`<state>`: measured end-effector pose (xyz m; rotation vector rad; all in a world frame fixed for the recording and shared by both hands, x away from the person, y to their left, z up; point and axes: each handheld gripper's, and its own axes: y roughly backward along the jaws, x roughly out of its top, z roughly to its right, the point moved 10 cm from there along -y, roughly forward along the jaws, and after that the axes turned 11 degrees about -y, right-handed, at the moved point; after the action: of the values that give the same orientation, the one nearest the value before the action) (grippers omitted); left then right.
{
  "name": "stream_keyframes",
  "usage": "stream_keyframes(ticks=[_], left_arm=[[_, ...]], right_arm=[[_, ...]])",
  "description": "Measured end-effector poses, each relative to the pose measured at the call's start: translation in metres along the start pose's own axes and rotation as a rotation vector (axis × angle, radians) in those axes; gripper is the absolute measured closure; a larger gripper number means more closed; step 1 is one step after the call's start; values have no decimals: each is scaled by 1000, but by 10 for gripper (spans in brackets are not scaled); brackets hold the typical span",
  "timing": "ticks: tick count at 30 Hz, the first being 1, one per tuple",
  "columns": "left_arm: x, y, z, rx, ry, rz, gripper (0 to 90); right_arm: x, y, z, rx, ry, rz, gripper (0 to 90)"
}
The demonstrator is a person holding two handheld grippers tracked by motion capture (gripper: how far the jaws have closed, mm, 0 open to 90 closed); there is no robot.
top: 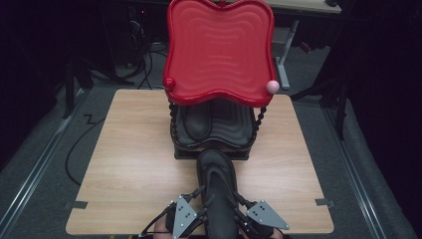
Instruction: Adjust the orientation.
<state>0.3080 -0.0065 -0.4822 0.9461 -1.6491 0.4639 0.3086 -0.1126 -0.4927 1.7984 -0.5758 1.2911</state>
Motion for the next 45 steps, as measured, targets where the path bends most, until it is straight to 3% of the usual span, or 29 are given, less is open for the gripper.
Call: stream_keyframes(ticks=[5, 7, 11, 18, 24, 29, 32, 34, 39, 43, 45], left_arm=[[19, -14, -3, -10, -17, 40, 599], [25, -23, -9, -19, -5, 49, 600], [35, -38, -22, -14, -25, 61, 607], [39, -75, -48, 34, -30, 62, 613], [35, -106, -73, 79, -23, 27, 630], [39, -124, -90, 132, -9, 18, 631], [43, -129, -94, 151, -2, 8, 631], [45, -130, -94, 155, -16, -7, 659], [46, -131, -91, 160, -18, -3, 661], [46, -130, -91, 163, -23, -7, 661], [46, -130, -92, 166, -22, -9, 661]], right_arm=[[14, 9, 16, -34, -15, 44, 748], [20, 7, 21, -41, -16, 61, 748], [35, -3, 33, -60, -20, 91, 749], [62, -26, 57, -106, -7, 132, 750], [80, -55, 76, -148, 3, 153, 749], [96, -74, 90, -170, -14, 169, 744], [102, -85, 96, -165, -55, 161, 703], [101, -82, 98, -160, -70, 156, 627], [92, -66, 94, -148, -60, 159, 573], [73, -41, 81, -114, -77, 155, 607], [59, -29, 69, -99, -55, 139, 671]])
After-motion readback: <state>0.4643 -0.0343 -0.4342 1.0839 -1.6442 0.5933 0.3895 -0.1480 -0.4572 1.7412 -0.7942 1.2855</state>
